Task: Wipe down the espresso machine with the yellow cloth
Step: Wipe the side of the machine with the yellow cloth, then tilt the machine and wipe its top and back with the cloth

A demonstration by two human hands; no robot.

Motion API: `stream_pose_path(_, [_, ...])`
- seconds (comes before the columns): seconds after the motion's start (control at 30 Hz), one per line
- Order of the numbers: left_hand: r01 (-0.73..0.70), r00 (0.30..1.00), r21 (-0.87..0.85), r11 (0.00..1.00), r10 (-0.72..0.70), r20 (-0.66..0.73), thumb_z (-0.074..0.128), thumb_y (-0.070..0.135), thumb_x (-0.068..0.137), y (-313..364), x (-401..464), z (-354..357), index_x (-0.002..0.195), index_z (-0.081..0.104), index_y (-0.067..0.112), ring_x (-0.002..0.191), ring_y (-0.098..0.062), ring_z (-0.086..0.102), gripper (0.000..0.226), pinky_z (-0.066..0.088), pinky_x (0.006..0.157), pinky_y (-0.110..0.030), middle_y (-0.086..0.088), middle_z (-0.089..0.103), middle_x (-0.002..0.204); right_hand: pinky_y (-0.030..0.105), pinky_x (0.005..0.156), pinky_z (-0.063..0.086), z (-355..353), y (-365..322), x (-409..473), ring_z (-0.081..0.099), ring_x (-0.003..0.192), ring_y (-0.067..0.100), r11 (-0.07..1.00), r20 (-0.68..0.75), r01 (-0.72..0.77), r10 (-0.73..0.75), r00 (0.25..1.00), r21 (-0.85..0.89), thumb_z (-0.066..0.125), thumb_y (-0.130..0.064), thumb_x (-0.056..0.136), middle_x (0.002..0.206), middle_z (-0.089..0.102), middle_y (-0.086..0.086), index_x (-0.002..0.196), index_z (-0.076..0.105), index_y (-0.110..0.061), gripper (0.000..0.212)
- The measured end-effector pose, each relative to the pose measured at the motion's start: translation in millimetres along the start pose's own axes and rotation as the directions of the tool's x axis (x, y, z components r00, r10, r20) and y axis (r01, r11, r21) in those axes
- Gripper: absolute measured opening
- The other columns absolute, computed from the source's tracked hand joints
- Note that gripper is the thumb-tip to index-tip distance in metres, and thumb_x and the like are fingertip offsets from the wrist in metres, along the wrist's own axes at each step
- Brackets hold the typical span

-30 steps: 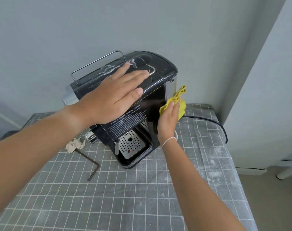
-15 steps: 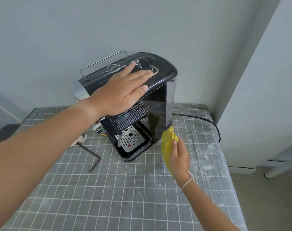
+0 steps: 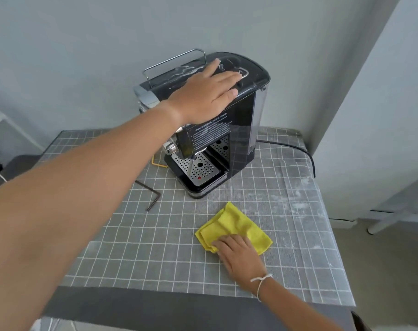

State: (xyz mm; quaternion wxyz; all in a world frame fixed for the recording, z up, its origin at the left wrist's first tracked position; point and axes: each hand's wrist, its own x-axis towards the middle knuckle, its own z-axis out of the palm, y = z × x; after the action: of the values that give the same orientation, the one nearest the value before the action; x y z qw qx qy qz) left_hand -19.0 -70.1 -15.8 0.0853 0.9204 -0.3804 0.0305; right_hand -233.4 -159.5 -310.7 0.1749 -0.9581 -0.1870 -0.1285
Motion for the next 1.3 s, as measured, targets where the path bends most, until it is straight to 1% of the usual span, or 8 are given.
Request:
stream_pose_path(0.17, [-0.017, 1.000, -0.002, 1.000, 0.017, 0.002, 0.022, 0.037, 0.101, -2.6, 0.3, 1.0, 0.147, 0.023, 0.019, 0.146, -0.024, -0.002, 0.050, 0.012, 0.116, -0.052, 0.005, 0.024, 0.155, 0.025, 0.079, 0.033, 0.2, -2.6, -1.8, 0.062, 0.083, 0.014, 1.000, 0.054, 0.005, -0.005, 0.999, -0.016, 0.046, -0.035, 0.085, 0.098, 0.066, -0.009, 0.100, 0.065, -0.029, 0.025])
stream_pose_path(0.33, [-0.048, 0.999, 0.042, 0.998, 0.049, -0.009, 0.022, 0.036, 0.101, -4.1, -0.5, 2.9, 0.146, 0.024, 0.014, 0.146, -0.026, 0.002, 0.051, 0.015, 0.115, -0.050, 0.002, 0.027, 0.154, 0.026, 0.078, 0.051, -11.1, -8.9, -1.0, 0.061, 0.088, 0.012, 0.996, 0.098, -0.052, 0.045, 0.994, 0.074, 0.049, -0.044, 0.083, 0.101, 0.065, -0.010, 0.104, 0.060, -0.030, 0.027])
stream_pose_path(0.57, [-0.033, 0.998, -0.165, 0.986, 0.023, -0.063, 0.024, 0.032, 0.101, -8.6, 0.5, 1.7, 0.143, 0.035, 0.013, 0.146, -0.022, 0.006, 0.047, 0.010, 0.117, -0.039, 0.000, 0.027, 0.154, 0.018, 0.086, 0.043, -92.8, -14.8, 63.1, 0.055, 0.097, 0.009, 0.912, -0.187, -0.154, 0.239, 0.953, 0.381, 0.048, -0.037, 0.088, 0.104, 0.063, -0.004, 0.106, 0.064, -0.019, 0.030])
stream_pose_path(0.73, [0.001, 0.995, -0.174, 0.985, -0.019, -0.103, 0.028, 0.023, 0.101, -32.9, 2.0, -21.8, 0.134, 0.048, 0.009, 0.140, -0.021, 0.025, 0.041, 0.016, 0.115, -0.032, -0.007, 0.038, 0.147, 0.012, 0.074, 0.049, -181.4, -31.6, 148.9, 0.059, 0.080, 0.004, 0.643, -0.272, -0.225, 0.579, 0.768, 0.732, 0.054, -0.020, 0.091, 0.089, 0.064, -0.007, 0.095, 0.064, -0.023, 0.011])
stream_pose_path(0.97, [0.198, 0.957, -0.167, 0.966, -0.227, -0.179, 0.028, 0.016, 0.099, -94.1, -1.0, -51.1, 0.109, 0.056, 0.006, 0.113, -0.021, 0.045, 0.032, 0.031, 0.108, -0.033, -0.013, 0.051, 0.118, 0.027, 0.072, 0.055, -241.5, -36.9, 233.6, 0.061, 0.067, 0.019, 0.023, 0.200, -0.367, 0.805, 0.558, 0.930, 0.048, -0.015, 0.091, 0.078, 0.061, 0.005, 0.077, 0.056, -0.011, 0.016])
stream_pose_path(1.07, [0.294, 0.935, -0.189, 0.937, -0.323, -0.147, 0.027, 0.012, 0.096, -112.2, 3.6, -54.4, 0.086, 0.039, 0.015, 0.093, -0.014, 0.034, 0.015, 0.034, 0.086, -0.029, -0.007, 0.041, 0.095, 0.024, 0.067, 0.056, -247.1, -34.1, 242.9, 0.064, 0.064, 0.019, -0.056, 0.273, -0.400, 0.814, 0.512, 0.915, 0.045, -0.011, 0.092, 0.075, 0.062, 0.009, 0.090, 0.055, 0.000, 0.015])
stream_pose_path(1.2, [0.364, 0.921, -0.210, 0.908, -0.384, -0.065, 0.030, 0.006, 0.090, -127.2, 17.2, -52.9, 0.060, 0.029, 0.016, 0.078, -0.019, 0.035, 0.031, 0.029, 0.065, -0.031, -0.001, 0.034, 0.064, 0.028, 0.072, 0.053, -249.5, -24.7, 244.3, 0.064, 0.069, 0.023, -0.164, 0.335, -0.349, 0.790, 0.513, 0.923, 0.046, -0.008, 0.094, 0.081, 0.061, 0.014, 0.122, 0.048, 0.004, 0.030])
stream_pose_path(1.3, [0.440, 0.897, -0.159, 0.884, -0.441, 0.031, 0.031, -0.001, 0.087, -124.5, 26.8, -56.8, 0.055, 0.035, 0.007, 0.073, -0.025, 0.036, 0.033, 0.026, 0.057, -0.032, -0.009, 0.038, 0.062, 0.029, 0.073, 0.052, -252.5, -22.1, 251.7, 0.064, 0.072, 0.026, -0.166, 0.352, -0.368, 0.776, 0.523, 0.915, 0.046, -0.004, 0.094, 0.082, 0.060, 0.018, 0.120, 0.048, 0.008, 0.029])
